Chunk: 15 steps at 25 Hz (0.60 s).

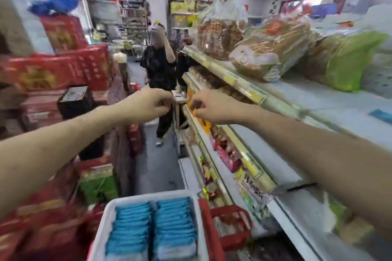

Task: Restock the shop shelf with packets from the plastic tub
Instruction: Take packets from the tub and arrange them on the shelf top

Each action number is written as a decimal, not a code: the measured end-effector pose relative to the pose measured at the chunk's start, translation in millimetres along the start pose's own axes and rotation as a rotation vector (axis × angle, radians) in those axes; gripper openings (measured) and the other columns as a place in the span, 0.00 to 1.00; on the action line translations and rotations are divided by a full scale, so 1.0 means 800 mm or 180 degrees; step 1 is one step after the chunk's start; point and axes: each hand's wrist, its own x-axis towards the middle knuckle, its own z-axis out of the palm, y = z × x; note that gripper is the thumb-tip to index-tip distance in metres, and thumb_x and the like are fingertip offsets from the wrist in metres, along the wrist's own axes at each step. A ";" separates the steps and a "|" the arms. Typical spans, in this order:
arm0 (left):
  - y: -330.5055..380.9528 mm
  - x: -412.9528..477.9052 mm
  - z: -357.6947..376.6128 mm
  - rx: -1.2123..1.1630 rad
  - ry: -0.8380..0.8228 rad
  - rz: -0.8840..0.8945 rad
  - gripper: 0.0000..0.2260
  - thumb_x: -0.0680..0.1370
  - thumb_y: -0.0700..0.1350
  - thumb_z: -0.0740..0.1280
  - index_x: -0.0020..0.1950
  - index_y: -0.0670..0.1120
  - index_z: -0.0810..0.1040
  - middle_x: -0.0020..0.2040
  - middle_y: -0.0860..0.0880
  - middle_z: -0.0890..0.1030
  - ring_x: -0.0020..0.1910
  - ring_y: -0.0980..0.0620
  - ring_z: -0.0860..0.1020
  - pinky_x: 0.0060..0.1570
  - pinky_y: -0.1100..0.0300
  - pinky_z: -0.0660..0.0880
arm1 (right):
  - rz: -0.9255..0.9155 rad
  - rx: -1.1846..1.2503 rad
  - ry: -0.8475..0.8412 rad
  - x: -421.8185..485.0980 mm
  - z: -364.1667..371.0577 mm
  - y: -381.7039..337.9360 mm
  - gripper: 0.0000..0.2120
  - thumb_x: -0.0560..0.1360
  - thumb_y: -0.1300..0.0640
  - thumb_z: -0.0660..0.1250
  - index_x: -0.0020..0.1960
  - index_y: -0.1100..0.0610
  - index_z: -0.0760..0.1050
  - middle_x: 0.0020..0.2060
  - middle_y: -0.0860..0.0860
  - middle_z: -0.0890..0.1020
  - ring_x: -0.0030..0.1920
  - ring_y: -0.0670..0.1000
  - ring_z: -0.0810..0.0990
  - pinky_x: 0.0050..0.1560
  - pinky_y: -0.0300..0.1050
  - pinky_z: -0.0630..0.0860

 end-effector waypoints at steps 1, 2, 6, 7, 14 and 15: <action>-0.021 -0.028 0.020 -0.0025 -0.0079 -0.0140 0.15 0.78 0.41 0.69 0.64 0.50 0.82 0.54 0.54 0.83 0.53 0.52 0.82 0.57 0.53 0.78 | 0.0008 0.0145 -0.0081 0.004 0.042 -0.012 0.09 0.78 0.57 0.66 0.57 0.52 0.81 0.52 0.49 0.81 0.51 0.50 0.78 0.46 0.44 0.70; -0.040 -0.056 0.042 -0.0073 -0.0173 -0.0271 0.15 0.78 0.41 0.69 0.65 0.51 0.81 0.54 0.54 0.84 0.53 0.52 0.82 0.58 0.53 0.78 | 0.0016 0.0310 -0.0162 0.003 0.085 -0.024 0.09 0.78 0.57 0.67 0.56 0.52 0.82 0.51 0.50 0.82 0.51 0.51 0.79 0.45 0.44 0.70; -0.094 -0.164 0.148 -0.0256 -0.0717 -0.0692 0.17 0.78 0.41 0.70 0.67 0.49 0.79 0.58 0.51 0.83 0.55 0.51 0.82 0.58 0.56 0.77 | 0.0125 0.0907 -0.0880 -0.040 0.238 -0.050 0.07 0.78 0.56 0.67 0.56 0.52 0.81 0.52 0.52 0.81 0.51 0.53 0.80 0.52 0.50 0.78; -0.101 -0.188 0.174 -0.0301 -0.0875 -0.0748 0.17 0.78 0.41 0.70 0.67 0.49 0.79 0.58 0.51 0.82 0.55 0.51 0.81 0.58 0.56 0.77 | 0.0133 0.1007 -0.1044 -0.054 0.268 -0.054 0.07 0.78 0.56 0.67 0.55 0.51 0.80 0.51 0.51 0.81 0.49 0.52 0.80 0.52 0.53 0.79; -0.119 -0.318 0.313 -0.0576 -0.1762 -0.0659 0.18 0.76 0.42 0.70 0.66 0.50 0.80 0.66 0.50 0.72 0.66 0.49 0.73 0.69 0.56 0.69 | 0.0163 0.0974 -0.1730 -0.146 0.386 -0.066 0.10 0.77 0.58 0.67 0.55 0.49 0.80 0.52 0.44 0.78 0.54 0.48 0.78 0.55 0.46 0.75; -0.121 -0.330 0.325 -0.0549 -0.1801 -0.0575 0.18 0.76 0.43 0.70 0.65 0.51 0.80 0.67 0.50 0.72 0.66 0.48 0.73 0.69 0.54 0.69 | 0.0125 0.0933 -0.1718 -0.155 0.395 -0.067 0.10 0.77 0.58 0.66 0.56 0.48 0.79 0.53 0.44 0.76 0.56 0.48 0.77 0.56 0.48 0.75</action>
